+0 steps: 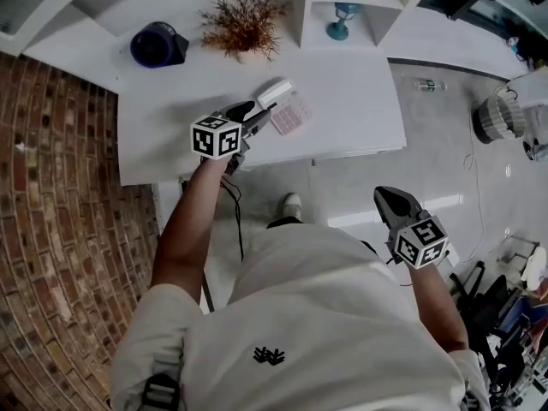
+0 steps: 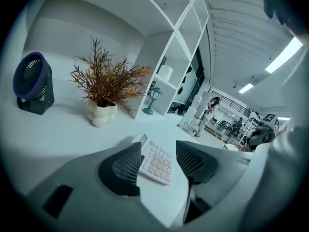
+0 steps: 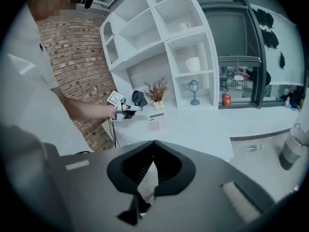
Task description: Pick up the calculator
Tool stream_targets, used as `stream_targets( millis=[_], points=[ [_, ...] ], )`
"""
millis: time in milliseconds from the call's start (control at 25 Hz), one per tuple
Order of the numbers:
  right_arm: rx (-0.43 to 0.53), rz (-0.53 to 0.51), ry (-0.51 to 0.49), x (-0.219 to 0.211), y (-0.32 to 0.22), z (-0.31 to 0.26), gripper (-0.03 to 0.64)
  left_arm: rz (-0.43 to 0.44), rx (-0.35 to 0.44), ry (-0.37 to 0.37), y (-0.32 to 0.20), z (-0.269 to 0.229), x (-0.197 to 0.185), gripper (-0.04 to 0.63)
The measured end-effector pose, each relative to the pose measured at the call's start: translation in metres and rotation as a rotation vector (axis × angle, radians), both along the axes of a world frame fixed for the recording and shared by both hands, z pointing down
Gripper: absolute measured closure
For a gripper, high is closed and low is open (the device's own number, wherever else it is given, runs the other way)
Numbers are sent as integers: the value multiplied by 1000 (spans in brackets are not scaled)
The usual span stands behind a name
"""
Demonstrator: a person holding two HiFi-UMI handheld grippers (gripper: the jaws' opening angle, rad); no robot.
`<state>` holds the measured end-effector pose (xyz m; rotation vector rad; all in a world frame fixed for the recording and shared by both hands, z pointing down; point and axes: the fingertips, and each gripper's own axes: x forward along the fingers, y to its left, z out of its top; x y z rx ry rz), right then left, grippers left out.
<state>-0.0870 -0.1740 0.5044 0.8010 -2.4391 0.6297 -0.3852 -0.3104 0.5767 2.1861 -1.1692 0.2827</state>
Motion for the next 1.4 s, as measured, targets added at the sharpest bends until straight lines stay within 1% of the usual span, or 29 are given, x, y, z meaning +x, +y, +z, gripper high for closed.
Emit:
stream_targets(
  millis=[200,360,600,800,880,960,1080,1280,1400],
  points=[
    [-14,83,25,12,-12,3,604,21,-31,6,-35,30,-6,365],
    [-32,126,46,21,-16,7,604,44,-52,-1,-57,48,-4,364],
    [-62,153,78,32,-22,17,604,63,-85,8,-77,70,1,364],
    [-76,128,98,29,-26,24,604,79,-116,23,-80,84,8,373],
    [-81,125,97,27,-28,26,604,78,-124,7,-80,88,9,407],
    [-85,123,98,26,-28,28,604,76,-129,-10,-80,91,9,489],
    [-92,121,106,25,-26,33,604,70,-136,5,-81,90,10,495],
    [-105,124,96,26,-21,33,604,36,-136,74,-74,77,11,522],
    [-111,127,93,28,-16,34,604,14,-132,98,-70,69,11,535]
  ],
)
